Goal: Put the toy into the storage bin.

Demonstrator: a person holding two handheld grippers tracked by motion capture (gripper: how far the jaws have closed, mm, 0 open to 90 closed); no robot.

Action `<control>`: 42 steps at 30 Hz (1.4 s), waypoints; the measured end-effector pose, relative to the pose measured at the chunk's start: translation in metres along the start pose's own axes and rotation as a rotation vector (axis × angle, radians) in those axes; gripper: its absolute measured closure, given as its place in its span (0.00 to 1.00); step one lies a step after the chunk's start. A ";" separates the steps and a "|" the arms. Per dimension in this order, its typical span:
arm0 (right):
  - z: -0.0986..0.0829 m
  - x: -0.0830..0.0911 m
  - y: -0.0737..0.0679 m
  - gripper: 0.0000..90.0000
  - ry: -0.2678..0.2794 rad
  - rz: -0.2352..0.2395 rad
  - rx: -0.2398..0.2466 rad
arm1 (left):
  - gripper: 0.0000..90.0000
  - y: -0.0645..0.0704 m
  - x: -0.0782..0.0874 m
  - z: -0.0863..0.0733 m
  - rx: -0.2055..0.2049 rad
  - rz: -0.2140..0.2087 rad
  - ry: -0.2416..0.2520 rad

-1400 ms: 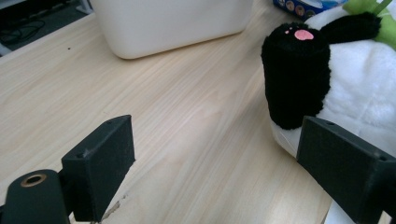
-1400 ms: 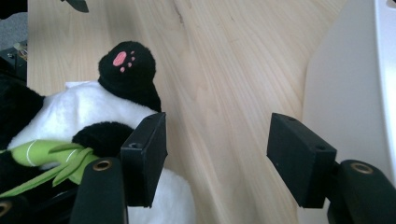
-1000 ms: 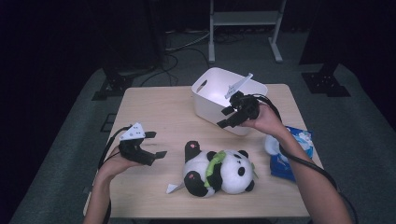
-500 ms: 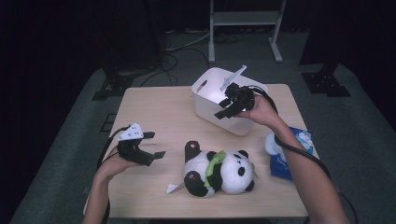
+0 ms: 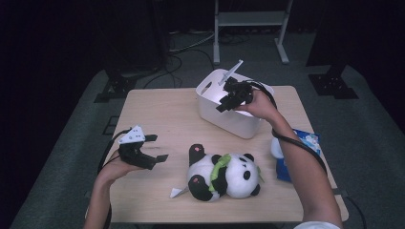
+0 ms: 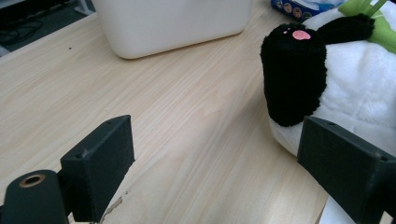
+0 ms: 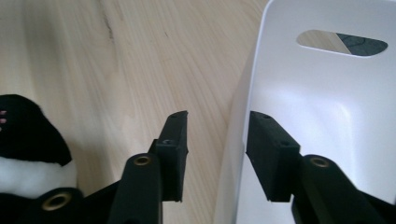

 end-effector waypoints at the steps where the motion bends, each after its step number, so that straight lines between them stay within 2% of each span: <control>1: 0.001 -0.002 0.002 0.67 -0.005 -0.003 -0.005 | 0.11 0.000 0.000 0.000 0.001 0.000 0.001; 3: 0.001 -0.005 0.005 0.70 -0.021 -0.007 -0.005 | 0.11 0.000 0.000 0.000 0.001 -0.004 0.000; 7: 0.004 -0.011 0.008 0.82 -0.038 -0.003 -0.003 | 0.11 -0.001 -0.001 -0.001 0.003 -0.005 -0.003; 14: 0.005 -0.021 0.012 0.90 -0.077 -0.009 0.008 | 0.11 -0.002 0.000 -0.003 0.011 -0.004 -0.006; 20: 0.003 -0.024 0.012 0.91 -0.076 0.001 0.010 | 0.11 -0.003 0.000 -0.004 0.015 -0.002 0.000; 28: -0.001 -0.020 -0.002 0.93 -0.072 0.057 0.044 | 0.11 -0.005 0.002 -0.005 0.021 0.008 -0.002; 31: -0.003 -0.018 -0.009 0.94 -0.075 0.075 0.071 | 0.11 -0.005 0.003 -0.005 0.019 0.010 -0.002; 42: -0.013 -0.009 -0.036 0.96 -0.078 0.119 0.133 | 0.11 -0.007 0.005 -0.009 0.035 0.017 -0.003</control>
Point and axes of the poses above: each handheld gripper's, and its own axes: x roughly backward along the jaws, z roughly out of its top, y roughly to its right, the point moved 4 cm from there along -x, roughly forward along the jaws, and after that the axes turned 1 degree about -z, right-handed, at the moved point
